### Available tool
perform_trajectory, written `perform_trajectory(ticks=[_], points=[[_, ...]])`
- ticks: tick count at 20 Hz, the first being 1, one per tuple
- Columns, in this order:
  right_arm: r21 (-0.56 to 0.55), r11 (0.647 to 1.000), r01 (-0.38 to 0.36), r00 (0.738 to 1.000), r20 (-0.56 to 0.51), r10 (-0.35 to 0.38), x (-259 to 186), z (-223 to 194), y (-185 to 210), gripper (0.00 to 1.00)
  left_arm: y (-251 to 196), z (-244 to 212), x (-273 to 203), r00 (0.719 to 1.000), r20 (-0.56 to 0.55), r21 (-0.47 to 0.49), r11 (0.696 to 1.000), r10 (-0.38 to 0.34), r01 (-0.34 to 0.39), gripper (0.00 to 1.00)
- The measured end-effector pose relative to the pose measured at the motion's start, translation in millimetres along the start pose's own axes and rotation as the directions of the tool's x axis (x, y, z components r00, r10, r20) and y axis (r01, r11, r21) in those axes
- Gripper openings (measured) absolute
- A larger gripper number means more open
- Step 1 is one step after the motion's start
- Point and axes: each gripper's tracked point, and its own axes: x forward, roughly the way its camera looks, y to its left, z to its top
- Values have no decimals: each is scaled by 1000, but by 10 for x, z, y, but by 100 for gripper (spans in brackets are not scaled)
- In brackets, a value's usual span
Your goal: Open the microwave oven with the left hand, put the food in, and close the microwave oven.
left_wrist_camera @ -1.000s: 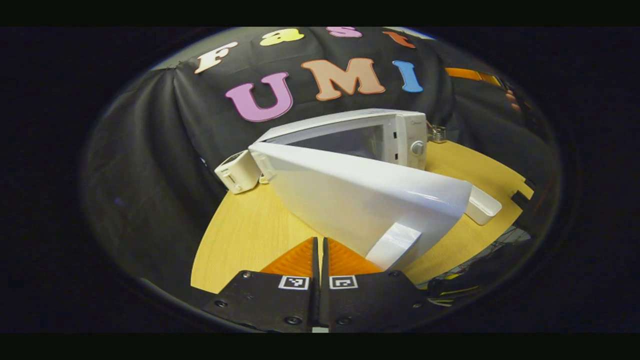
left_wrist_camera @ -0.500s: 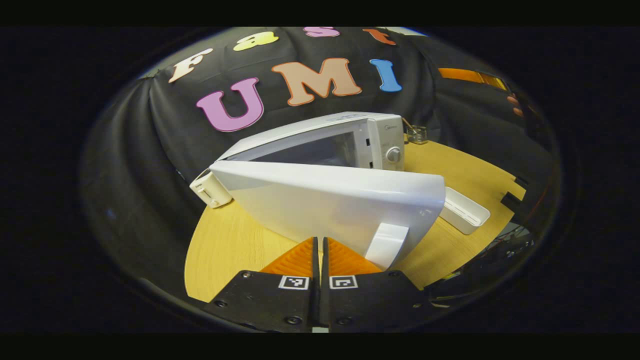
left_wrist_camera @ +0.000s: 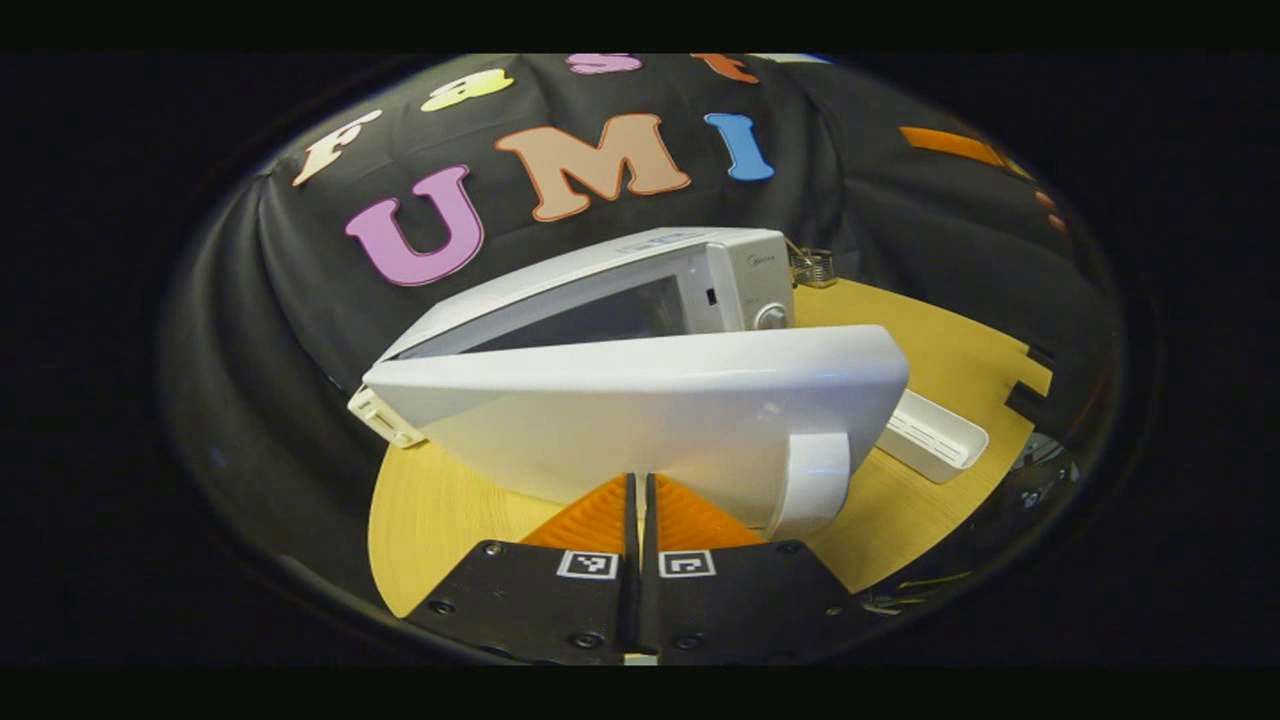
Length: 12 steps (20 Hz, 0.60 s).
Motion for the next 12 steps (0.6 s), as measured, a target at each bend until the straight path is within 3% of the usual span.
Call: perform_trajectory(ticks=[12], points=[[-22,1000,-1,1000,-11,1,-13,-10,-132,88,-148,477,508,996,40,50,996,-76,74,0]])
